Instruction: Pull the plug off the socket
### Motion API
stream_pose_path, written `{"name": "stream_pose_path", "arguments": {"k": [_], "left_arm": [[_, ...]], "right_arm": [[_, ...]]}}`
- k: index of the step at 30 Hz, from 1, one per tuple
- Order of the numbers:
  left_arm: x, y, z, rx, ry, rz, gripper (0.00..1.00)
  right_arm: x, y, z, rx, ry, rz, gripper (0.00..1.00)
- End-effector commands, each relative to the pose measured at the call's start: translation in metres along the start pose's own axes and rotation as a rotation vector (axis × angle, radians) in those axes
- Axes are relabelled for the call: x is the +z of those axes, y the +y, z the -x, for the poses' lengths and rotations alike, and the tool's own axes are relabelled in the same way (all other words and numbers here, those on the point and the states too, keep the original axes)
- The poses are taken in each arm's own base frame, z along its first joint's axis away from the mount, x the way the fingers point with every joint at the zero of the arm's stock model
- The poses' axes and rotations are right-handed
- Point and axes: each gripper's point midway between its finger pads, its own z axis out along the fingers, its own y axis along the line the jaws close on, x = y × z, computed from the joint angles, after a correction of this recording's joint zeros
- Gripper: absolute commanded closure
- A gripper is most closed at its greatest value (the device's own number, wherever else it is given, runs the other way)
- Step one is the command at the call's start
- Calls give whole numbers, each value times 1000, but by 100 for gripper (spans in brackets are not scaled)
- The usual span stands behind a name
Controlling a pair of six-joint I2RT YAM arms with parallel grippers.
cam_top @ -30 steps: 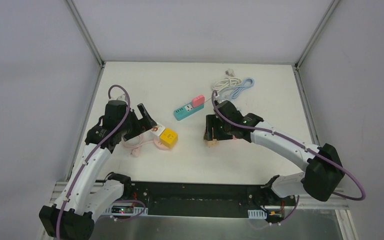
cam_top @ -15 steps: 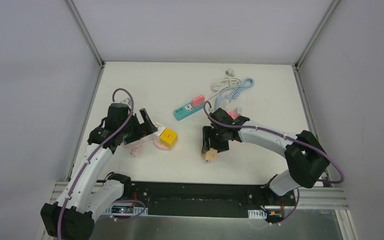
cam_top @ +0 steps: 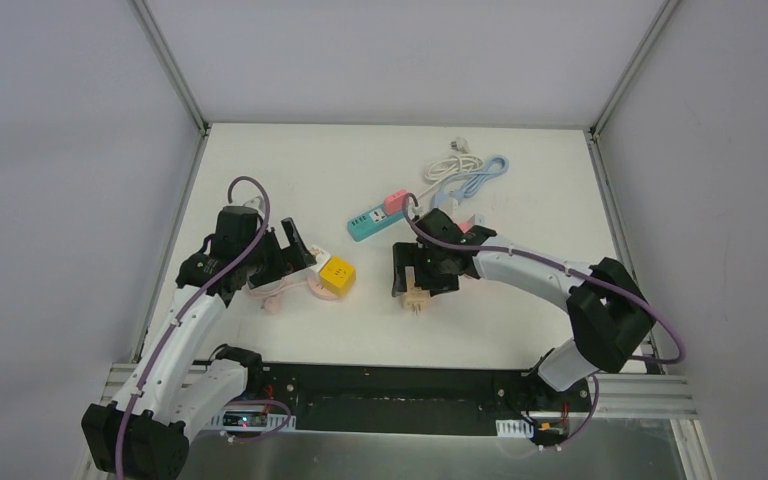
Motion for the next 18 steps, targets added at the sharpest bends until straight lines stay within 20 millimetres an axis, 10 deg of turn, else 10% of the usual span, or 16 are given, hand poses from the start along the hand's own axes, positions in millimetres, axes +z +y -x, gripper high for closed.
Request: {"name": "stream_pose_path", "arguments": {"k": [1,11,18], "left_arm": [[-1,3,5,22,-20,21,4],[-2,17,8,-39,-66,97,7],[10,20,-2,-122,-32,101,9]], "right_arm": [[-32,26,37,-73,-167,68,1],[-57,111,54,-352,-365,284,1],[-20,156,74,-518,-436,198,3]]}}
